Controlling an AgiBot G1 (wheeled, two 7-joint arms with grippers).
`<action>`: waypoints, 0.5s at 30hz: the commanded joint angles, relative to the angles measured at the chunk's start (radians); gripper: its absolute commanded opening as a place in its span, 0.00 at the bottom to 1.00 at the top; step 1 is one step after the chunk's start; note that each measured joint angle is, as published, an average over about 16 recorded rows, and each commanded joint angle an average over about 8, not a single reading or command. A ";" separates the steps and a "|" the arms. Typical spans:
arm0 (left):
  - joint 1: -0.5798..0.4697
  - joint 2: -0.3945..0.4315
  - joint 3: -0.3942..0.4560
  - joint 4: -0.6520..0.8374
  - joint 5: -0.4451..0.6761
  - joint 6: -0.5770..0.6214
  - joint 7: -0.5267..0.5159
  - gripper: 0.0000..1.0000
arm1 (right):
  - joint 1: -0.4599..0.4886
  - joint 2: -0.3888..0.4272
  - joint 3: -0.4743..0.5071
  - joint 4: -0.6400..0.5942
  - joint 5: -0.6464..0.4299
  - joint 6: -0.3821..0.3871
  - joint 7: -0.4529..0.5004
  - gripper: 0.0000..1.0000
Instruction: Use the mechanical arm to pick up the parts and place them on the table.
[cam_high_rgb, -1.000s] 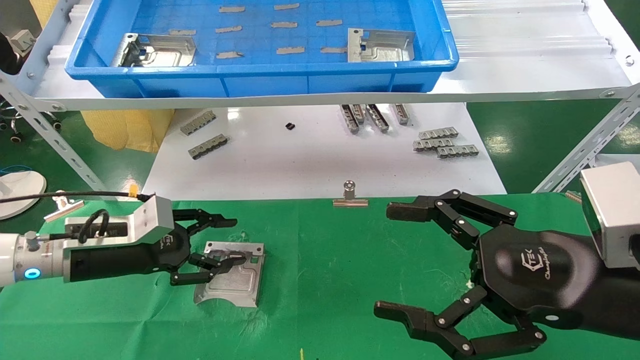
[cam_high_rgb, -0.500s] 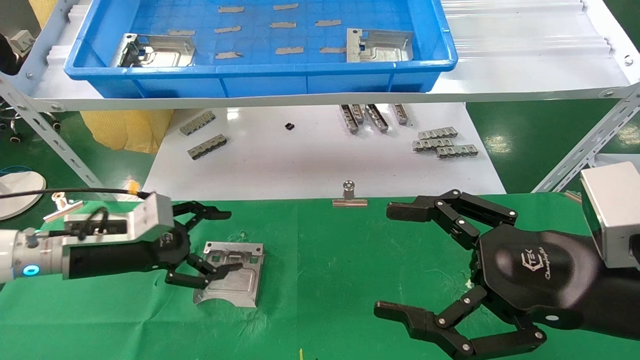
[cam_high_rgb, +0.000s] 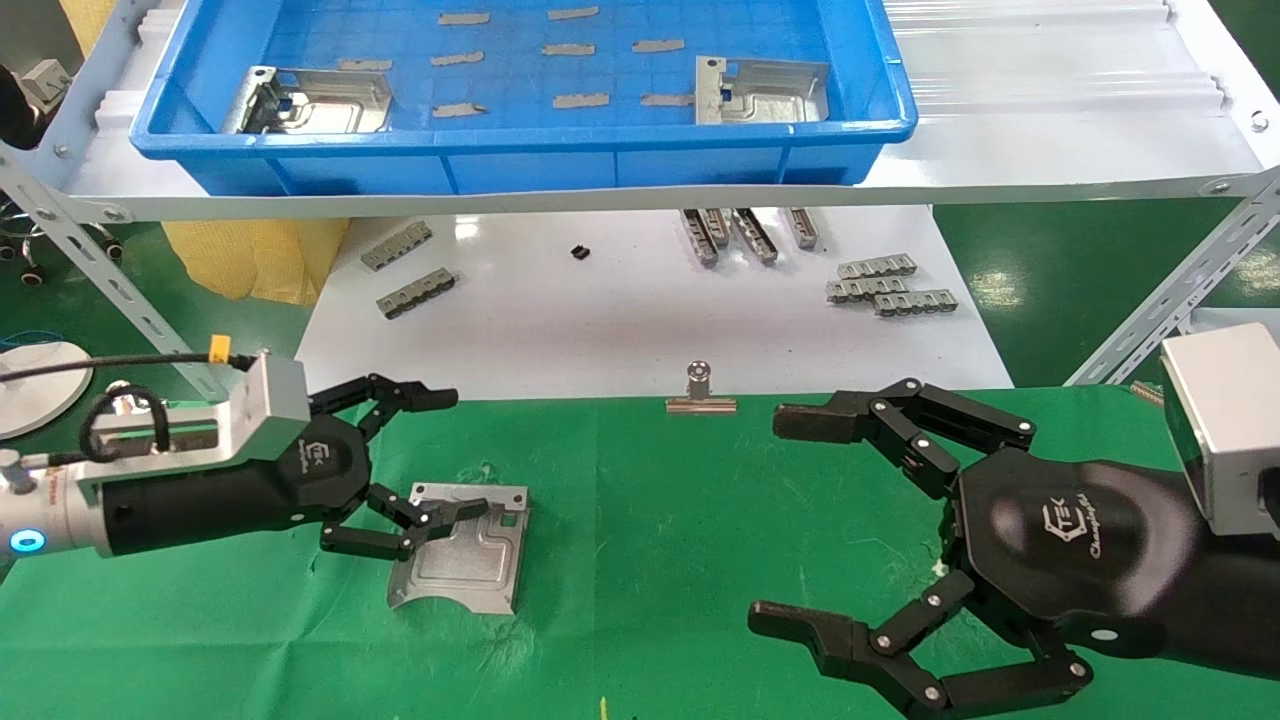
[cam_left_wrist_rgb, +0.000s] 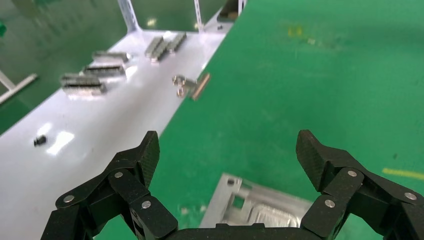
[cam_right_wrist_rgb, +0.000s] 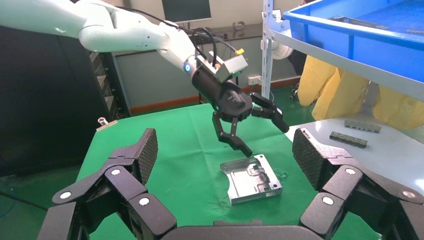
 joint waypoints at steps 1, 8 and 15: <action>0.019 -0.014 -0.014 -0.045 -0.014 -0.002 -0.030 1.00 | 0.000 0.000 0.000 0.000 0.000 0.000 0.000 1.00; 0.085 -0.062 -0.066 -0.203 -0.062 -0.011 -0.134 1.00 | 0.000 0.000 0.000 0.000 0.000 0.000 0.000 1.00; 0.152 -0.111 -0.117 -0.361 -0.110 -0.020 -0.238 1.00 | 0.000 0.000 0.000 0.000 0.000 0.000 0.000 1.00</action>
